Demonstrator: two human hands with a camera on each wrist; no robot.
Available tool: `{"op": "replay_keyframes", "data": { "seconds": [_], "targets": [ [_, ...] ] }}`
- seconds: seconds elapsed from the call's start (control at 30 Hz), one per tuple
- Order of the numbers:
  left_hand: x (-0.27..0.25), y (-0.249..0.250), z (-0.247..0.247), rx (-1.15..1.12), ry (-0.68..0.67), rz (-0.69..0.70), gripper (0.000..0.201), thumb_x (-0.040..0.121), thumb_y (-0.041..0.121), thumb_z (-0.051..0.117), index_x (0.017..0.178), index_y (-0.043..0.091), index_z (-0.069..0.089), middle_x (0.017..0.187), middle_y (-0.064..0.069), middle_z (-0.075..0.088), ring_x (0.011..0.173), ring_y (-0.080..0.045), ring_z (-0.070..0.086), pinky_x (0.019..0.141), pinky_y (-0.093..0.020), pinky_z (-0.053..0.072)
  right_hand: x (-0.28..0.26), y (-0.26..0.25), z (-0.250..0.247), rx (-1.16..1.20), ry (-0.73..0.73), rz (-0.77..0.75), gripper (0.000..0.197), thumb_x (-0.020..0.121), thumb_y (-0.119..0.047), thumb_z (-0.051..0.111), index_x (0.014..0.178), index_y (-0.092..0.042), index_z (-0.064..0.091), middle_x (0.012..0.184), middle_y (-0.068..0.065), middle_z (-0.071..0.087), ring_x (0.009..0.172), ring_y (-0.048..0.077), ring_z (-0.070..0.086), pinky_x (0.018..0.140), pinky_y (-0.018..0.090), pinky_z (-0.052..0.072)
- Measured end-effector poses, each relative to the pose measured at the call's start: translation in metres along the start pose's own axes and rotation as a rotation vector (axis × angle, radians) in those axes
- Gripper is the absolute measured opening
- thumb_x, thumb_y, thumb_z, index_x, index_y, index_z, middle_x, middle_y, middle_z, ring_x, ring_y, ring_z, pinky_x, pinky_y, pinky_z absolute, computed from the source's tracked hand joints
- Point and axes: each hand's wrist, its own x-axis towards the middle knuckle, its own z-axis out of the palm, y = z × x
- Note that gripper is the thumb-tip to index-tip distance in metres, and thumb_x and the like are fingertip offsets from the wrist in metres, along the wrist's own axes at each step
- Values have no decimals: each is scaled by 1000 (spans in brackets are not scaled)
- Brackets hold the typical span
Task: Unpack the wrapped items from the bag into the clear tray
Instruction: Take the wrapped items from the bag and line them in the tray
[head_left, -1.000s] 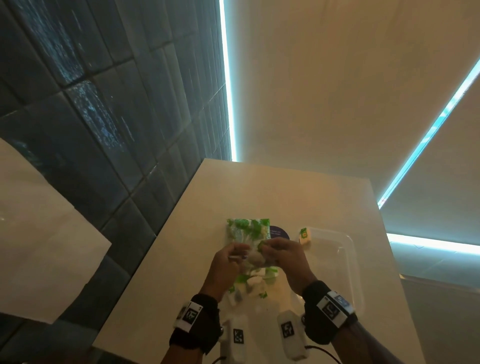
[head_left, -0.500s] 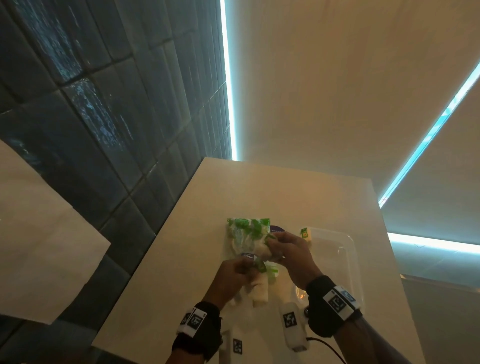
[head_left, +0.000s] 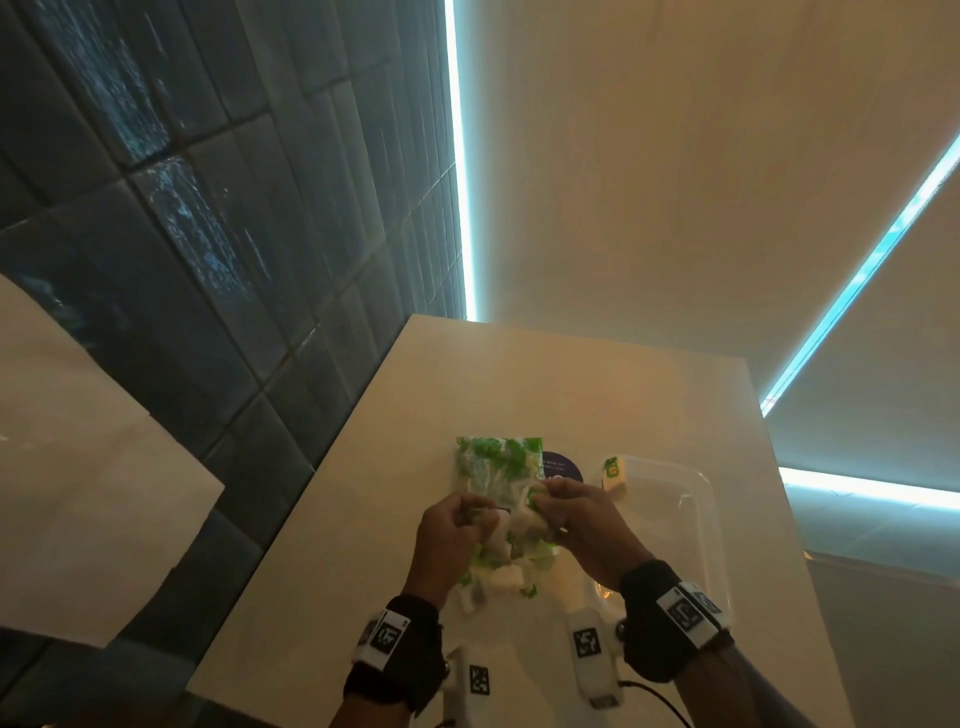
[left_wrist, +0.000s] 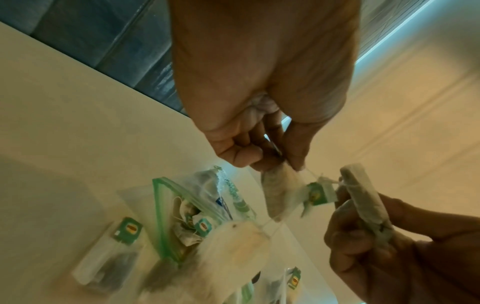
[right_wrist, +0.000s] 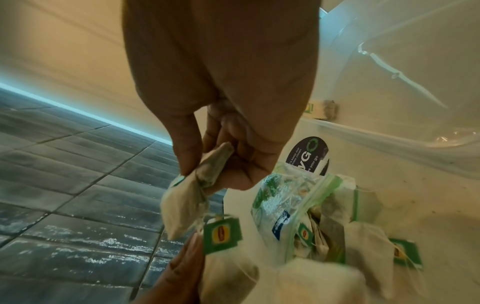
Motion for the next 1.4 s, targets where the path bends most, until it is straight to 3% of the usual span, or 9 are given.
{"op": "replay_keyframes", "data": {
  "seconds": [0.1, 0.23, 0.37, 0.57, 0.7, 0.83, 1.03, 1.27, 1.4],
  "targets": [
    [5, 0, 0, -16, 54, -10, 20, 77, 7, 77, 91, 19, 70, 87, -7, 73, 81, -18, 68, 66, -32, 57, -2, 1, 0, -6, -37, 25, 29, 86, -5, 63, 111, 10, 60, 92, 17, 59, 83, 30, 53, 70, 37, 48],
    [7, 4, 1, -57, 56, -10, 17, 77, 3, 76, 86, 17, 72, 85, -6, 73, 80, -17, 67, 72, -34, 59, -6, 1, 0, -20, -42, 15, 31, 85, -7, 65, 111, 9, 61, 94, 19, 59, 86, 32, 50, 73, 40, 45],
    [7, 8, 5, -51, 44, -13, 10, 79, 9, 76, 83, 17, 72, 86, -8, 74, 82, -24, 70, 74, -43, 61, -7, -1, 5, -86, -48, -5, 26, 87, -4, 63, 109, 11, 61, 93, 19, 62, 85, 33, 53, 77, 42, 47],
    [0, 14, 9, -10, 26, 20, 4, 86, 16, 70, 86, 18, 73, 84, -5, 74, 82, -24, 70, 74, -41, 61, -7, 0, 18, -222, 20, -84, 5, 87, -1, 64, 89, 0, 68, 77, 13, 64, 74, 28, 56, 69, 39, 46],
    [-2, 17, 9, 5, 26, 7, 6, 85, 15, 71, 87, 19, 76, 86, -5, 75, 86, -25, 70, 77, -45, 60, -8, 0, 22, -279, 42, -130, 9, 85, 1, 65, 80, -5, 70, 71, 4, 64, 70, 17, 57, 66, 30, 47],
    [-4, 19, 8, 15, 66, 10, 13, 80, 12, 76, 85, 24, 74, 85, -1, 75, 85, -21, 71, 74, -41, 61, -6, -1, 24, -313, 81, -185, 6, 83, 1, 68, 87, 6, 70, 77, 13, 68, 72, 22, 61, 68, 33, 52],
    [-5, 22, 9, 49, 104, 56, 9, 78, 15, 78, 79, 23, 73, 80, -1, 74, 81, -20, 71, 72, -39, 61, -5, -4, 26, -300, 148, -190, 8, 84, 0, 69, 89, 5, 69, 83, 22, 69, 73, 28, 63, 74, 49, 56],
    [-2, 24, 15, 50, 138, 71, 14, 77, 14, 78, 79, 25, 70, 80, 1, 74, 80, -16, 71, 75, -45, 60, -5, -4, 30, -247, 117, -121, 15, 90, -1, 60, 100, 10, 60, 86, 19, 64, 77, 30, 60, 75, 46, 53],
    [0, 26, 16, 38, 120, 72, 7, 80, 21, 76, 79, 24, 70, 80, 0, 74, 79, -17, 71, 76, -46, 60, -6, -5, 31, -204, 130, -86, 14, 94, -2, 55, 103, 8, 59, 88, 17, 64, 74, 24, 63, 65, 35, 57]
  ]
}}
